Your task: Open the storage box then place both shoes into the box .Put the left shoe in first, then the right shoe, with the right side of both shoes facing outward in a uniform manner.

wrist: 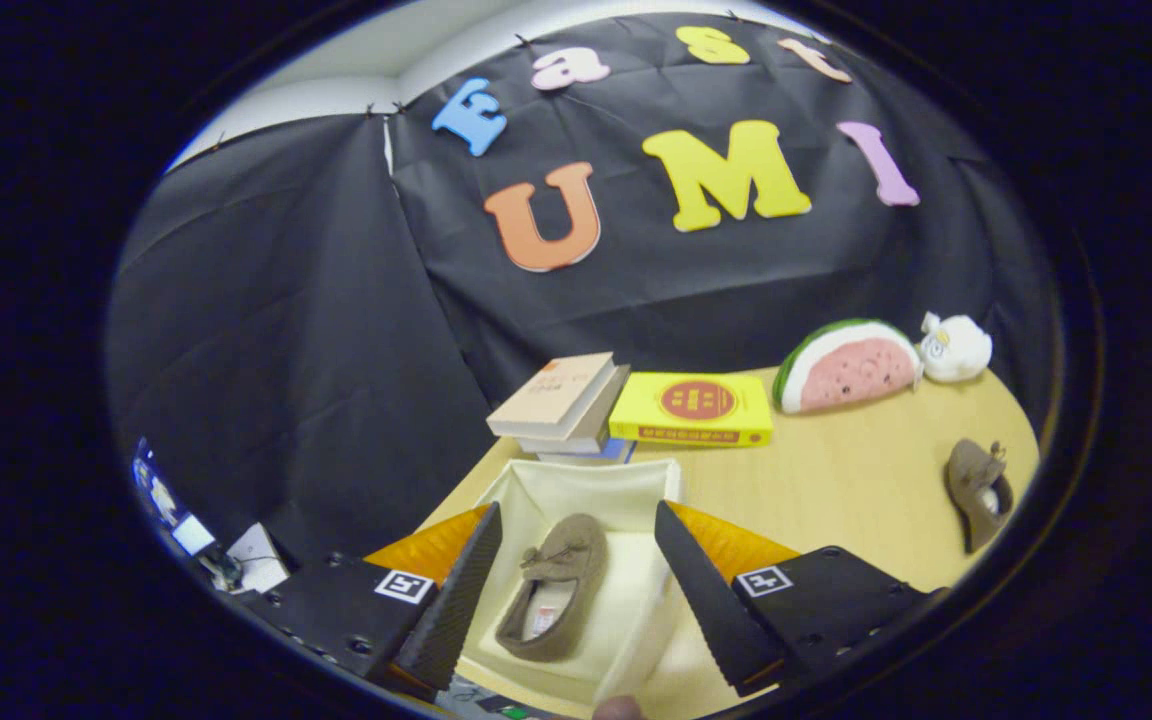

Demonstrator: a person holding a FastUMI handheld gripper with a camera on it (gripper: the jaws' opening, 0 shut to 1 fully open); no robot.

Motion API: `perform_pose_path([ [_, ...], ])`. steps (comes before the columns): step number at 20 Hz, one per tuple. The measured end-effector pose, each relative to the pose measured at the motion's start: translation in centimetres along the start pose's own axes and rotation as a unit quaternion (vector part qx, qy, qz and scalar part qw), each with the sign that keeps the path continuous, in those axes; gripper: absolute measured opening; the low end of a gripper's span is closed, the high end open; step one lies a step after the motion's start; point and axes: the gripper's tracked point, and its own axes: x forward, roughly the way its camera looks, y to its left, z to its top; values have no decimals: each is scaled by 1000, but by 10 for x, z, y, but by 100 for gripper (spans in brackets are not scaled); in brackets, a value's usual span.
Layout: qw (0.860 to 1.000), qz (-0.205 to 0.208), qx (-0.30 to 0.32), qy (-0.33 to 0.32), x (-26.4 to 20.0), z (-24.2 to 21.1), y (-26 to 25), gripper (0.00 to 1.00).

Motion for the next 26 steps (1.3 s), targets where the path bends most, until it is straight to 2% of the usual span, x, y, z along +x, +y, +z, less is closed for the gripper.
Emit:
perform_pose_path([
  [2, 998, -4, -38, -42, -26, 20, -26, 94],
  [7, 988, -27, -108, -109, -81, 38, -111, 94],
  [13, 975, -97, -155, -126, -140, 38, -240, 94],
  [17, 976, -145, -141, -86, -158, 20, -335, 94],
  [22, 978, -181, -100, 7, -144, -29, -434, 94],
  [26, 978, -183, -49, 87, -114, -74, -474, 93],
])
